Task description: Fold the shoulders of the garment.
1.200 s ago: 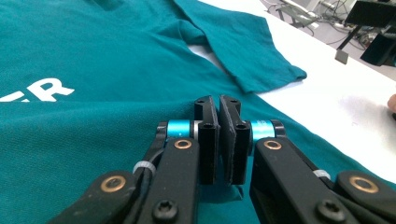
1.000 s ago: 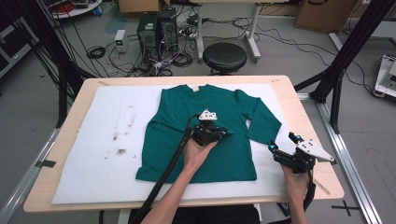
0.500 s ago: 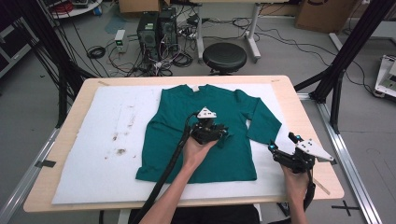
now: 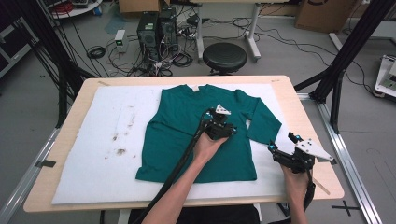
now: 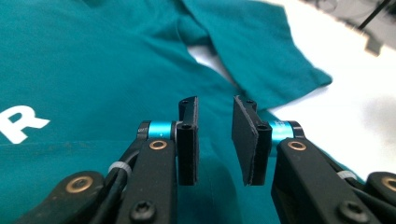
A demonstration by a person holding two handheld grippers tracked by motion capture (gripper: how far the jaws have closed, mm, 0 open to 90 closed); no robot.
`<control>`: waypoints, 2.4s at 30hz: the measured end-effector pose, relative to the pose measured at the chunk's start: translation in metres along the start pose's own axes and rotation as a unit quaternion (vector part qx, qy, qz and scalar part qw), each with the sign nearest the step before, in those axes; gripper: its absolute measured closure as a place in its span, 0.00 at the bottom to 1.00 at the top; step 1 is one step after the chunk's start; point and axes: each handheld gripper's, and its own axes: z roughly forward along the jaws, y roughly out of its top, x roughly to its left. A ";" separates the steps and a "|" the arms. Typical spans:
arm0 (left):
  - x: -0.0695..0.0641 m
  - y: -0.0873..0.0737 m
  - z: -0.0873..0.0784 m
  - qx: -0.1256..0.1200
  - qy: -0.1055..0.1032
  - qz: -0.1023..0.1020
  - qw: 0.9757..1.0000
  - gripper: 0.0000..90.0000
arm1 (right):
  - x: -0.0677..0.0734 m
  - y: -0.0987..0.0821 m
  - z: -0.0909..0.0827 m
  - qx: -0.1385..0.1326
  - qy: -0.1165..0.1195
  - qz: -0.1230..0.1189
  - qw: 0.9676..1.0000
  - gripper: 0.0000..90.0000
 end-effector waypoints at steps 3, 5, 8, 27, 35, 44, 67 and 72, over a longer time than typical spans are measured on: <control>-0.002 -0.002 0.009 0.028 0.010 0.013 0.999 0.79 | 0.000 0.000 0.000 0.000 0.000 -0.001 1.000 0.21; -0.004 -0.004 0.013 0.045 0.027 0.024 0.998 0.80 | 0.000 0.000 0.000 0.000 0.000 -0.001 1.000 0.21; -0.004 -0.004 0.015 0.050 0.035 0.027 0.998 0.82 | 0.000 0.000 0.000 0.000 -0.001 0.000 1.000 0.21; 0.005 0.006 -0.001 -0.036 -0.011 -0.017 0.999 0.91 | 0.000 0.000 0.000 -0.001 -0.003 0.000 1.000 0.22; 0.001 0.005 -0.005 -0.003 0.019 0.017 1.000 0.83 | 0.000 0.000 0.000 -0.001 -0.004 0.002 1.000 0.22; 0.005 -0.024 -0.030 0.033 0.008 0.020 0.999 0.92 | 0.001 0.000 0.000 0.003 -0.005 0.001 1.000 0.22; 0.031 -0.041 -0.103 -0.038 0.015 0.035 0.999 0.62 | 0.001 0.000 0.000 0.001 -0.007 0.000 1.000 0.22; 0.054 -0.053 -0.135 -0.061 0.030 0.015 0.998 0.52 | 0.000 0.000 0.000 -0.002 -0.007 0.000 1.000 0.22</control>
